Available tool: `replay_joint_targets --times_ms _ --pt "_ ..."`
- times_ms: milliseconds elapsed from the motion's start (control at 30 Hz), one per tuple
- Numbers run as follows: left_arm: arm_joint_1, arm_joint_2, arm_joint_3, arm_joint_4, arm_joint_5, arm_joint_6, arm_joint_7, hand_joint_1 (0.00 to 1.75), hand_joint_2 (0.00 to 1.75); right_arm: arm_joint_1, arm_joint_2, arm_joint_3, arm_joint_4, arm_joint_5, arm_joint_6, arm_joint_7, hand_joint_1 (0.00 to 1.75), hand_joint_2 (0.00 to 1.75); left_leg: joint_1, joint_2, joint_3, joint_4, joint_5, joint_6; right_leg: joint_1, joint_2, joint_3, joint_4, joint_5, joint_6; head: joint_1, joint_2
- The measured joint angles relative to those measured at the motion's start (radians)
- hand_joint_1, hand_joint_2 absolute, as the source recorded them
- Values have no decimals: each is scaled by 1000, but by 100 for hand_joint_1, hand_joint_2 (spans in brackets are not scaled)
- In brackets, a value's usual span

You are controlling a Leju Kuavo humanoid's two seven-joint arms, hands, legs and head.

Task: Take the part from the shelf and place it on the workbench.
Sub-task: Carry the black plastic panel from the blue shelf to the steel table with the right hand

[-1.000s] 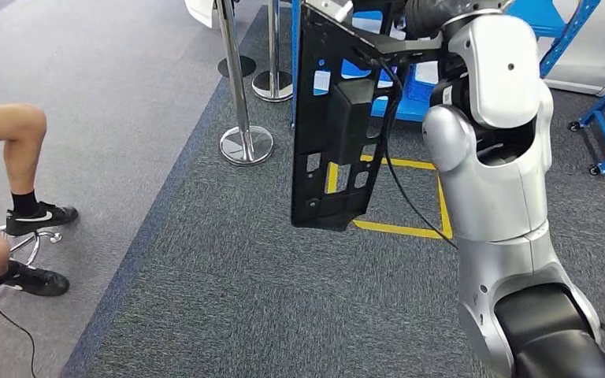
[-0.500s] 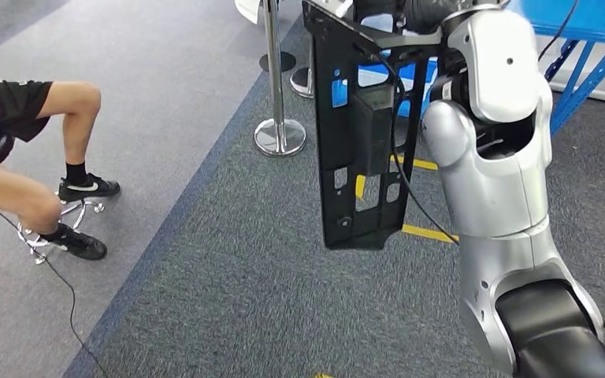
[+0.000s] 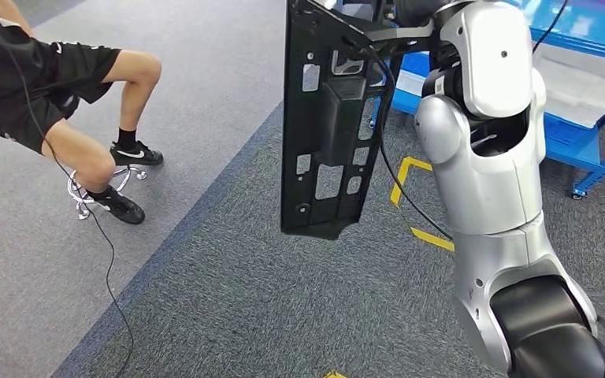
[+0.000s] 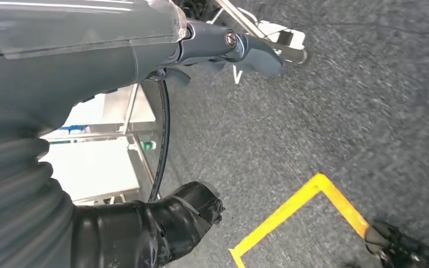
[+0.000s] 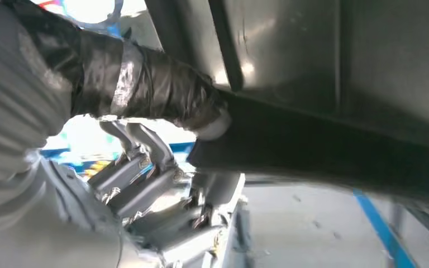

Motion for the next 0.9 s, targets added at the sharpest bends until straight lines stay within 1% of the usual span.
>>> replay_joint_targets --times_ms 33,67,100,133,167,200,233,267,300,333,367,400,433,467,500,533,567,600,633,667,700,733,767,800,833,867,900 --pt "-3 1 3 0 -1 -1 -1 0 175 -1 0 0 1 0 0 0 175 175 -1 -8 -3 0 2 4 -1 25 -29 63 -33 0 0 0" --pt "-5 1 5 0 -4 -1 -2 0 175 0 0 1 2 0 1 1 175 175 -3 -18 -6 0 5 7 -1 37 -63 131 -62 -1 0 0" --pt "-6 2 7 0 -6 -2 -2 0 175 2 0 1 4 0 1 2 175 175 -4 -29 -9 1 6 9 -1 41 -90 185 -77 -1 0 0" --pt "-6 2 7 1 -8 -2 -3 0 175 3 0 1 6 0 1 2 175 175 -5 -41 -12 3 7 10 -1 43 -103 209 -74 -2 0 0" --pt "-6 3 8 1 -9 -3 -4 0 175 4 0 2 7 0 1 3 175 175 -7 -54 -14 5 8 10 -1 45 -97 192 -51 -6 0 0" --pt "-6 3 9 1 -9 -3 -4 0 175 3 0 2 7 0 1 3 175 175 -8 -67 -15 9 8 10 0 51 -71 137 -13 -11 0 0" --pt "-6 3 9 1 -10 -3 -4 0 175 2 -1 2 8 0 1 4 175 175 -9 -79 -16 12 9 10 1 68 -39 68 20 -19 0 0" --pt "-6 3 10 1 -10 -3 -4 0 175 0 -1 2 8 0 1 4 175 175 -10 -89 -19 16 9 7 1 86 -10 5 45 -27 0 0" --pt "-7 3 10 1 -10 -3 -4 0 175 -2 0 2 7 -1 1 4 175 175 -9 -99 -24 19 11 3 3 99 8 -37 58 -31 -1 0" --pt "-7 2 10 2 -10 -4 -4 0 175 -4 0 2 7 -1 1 4 175 175 -6 -107 -30 20 14 -3 5 107 14 -55 59 -34 -1 0" --pt "-7 2 11 2 -11 -4 -5 0 175 -5 0 3 7 -1 1 4 175 175 -4 -116 -34 19 18 -10 7 101 14 -60 60 -34 -1 0" --pt "-6 3 12 2 -14 -6 -7 0 175 -6 1 3 7 -1 1 4 175 175 -3 -124 -37 18 22 -17 5 92 15 -66 64 -35 0 0" --pt "-5 3 13 2 -22 -8 -11 0 175 -7 2 3 7 -1 1 4 175 175 -3 -120 -40 21 20 -22 3 81 19 -75 70 -37 0 0" --pt "-5 4 13 3 -36 -9 -18 0 175 -10 4 4 7 -1 1 5 175 175 -5 -104 -49 37 8 -27 -1 69 23 -84 75 -40 -2 0" --pt "-5 7 13 3 -57 -11 -27 0 175 -13 6 4 8 -2 1 5 175 175 -6 -82 -66 73 -15 -31 -4 56 26 -93 80 -42 -3 0" --pt "-5 12 12 4 -82 -10 -36 0 175 -16 7 5 8 -3 1 6 175 175 -6 -56 -92 128 -47 -34 -3 44 27 -95 82 -44 -4 0" --pt "-5 18 10 5 -111 -8 -44 0 175 -18 8 5 9 -3 1 6 175 175 -4 -40 -122 194 -80 -39 -2 32 26 -95 83 -45 -5 0" --pt "-4 23 9 7 -139 -4 -49 0 175 -18 8 6 10 -3 3 7 175 175 -1 -32 -147 251 -102 -43 -2 20 25 -94 82 -45 -5 0" --pt "-4 28 8 8 -164 3 -52 0 175 -17 8 8 11 -4 4 7 175 175 1 -27 -159 281 -107 -47 -2 8 25 -94 82 -44 -5 0" --pt "-4 31 8 9 -186 10 -52 0 175 -17 8 10 13 -4 6 8 175 175 4 -23 -152 274 -95 -51 -3 -3 24 -92 81 -42 -5 0" --pt "-3 32 8 9 -205 18 -51 0 175 -17 9 13 13 -4 9 9 175 175 6 -17 -124 227 -68 -53 -4 -14 25 -90 79 -39 -5 0" --pt "-3 34 7 8 -223 24 -50 0 175 -18 10 14 13 -4 11 10 175 175 8 -2 -83 155 -39 -54 -4 -24 26 -86 75 -34 -5 0" --pt "-4 34 7 5 -241 28 -49 0 175 -19 11 15 13 -4 13 11 175 175 5 13 -46 91 -20 -52 -3 -33 26 -82 71 -28 -5 0" --pt "-4 34 6 1 -258 30 -50 0 175 -21 13 16 12 -4 15 12 175 175 3 23 -21 44 -8 -47 -2 -40 26 -79 68 -22 -4 0" --pt "-4 33 6 -3 -274 32 -50 0 175 -22 15 17 12 -4 15 12 175 175 0 28 -10 21 -7 -40 1 -47 26 -76 65 -15 -3 0" --pt "-2 33 5 -7 -286 33 -52 0 175 -22 17 19 12 -4 16 12 175 175 -3 21 -11 20 -9 -32 4 -53 26 -76 64 -10 -3 0" --pt "0 32 4 -11 -297 35 -54 0 175 -23 19 20 12 -3 16 13 175 175 -2 10 -14 19 -7 -25 4 -61 27 -76 63 -5 -2 0"
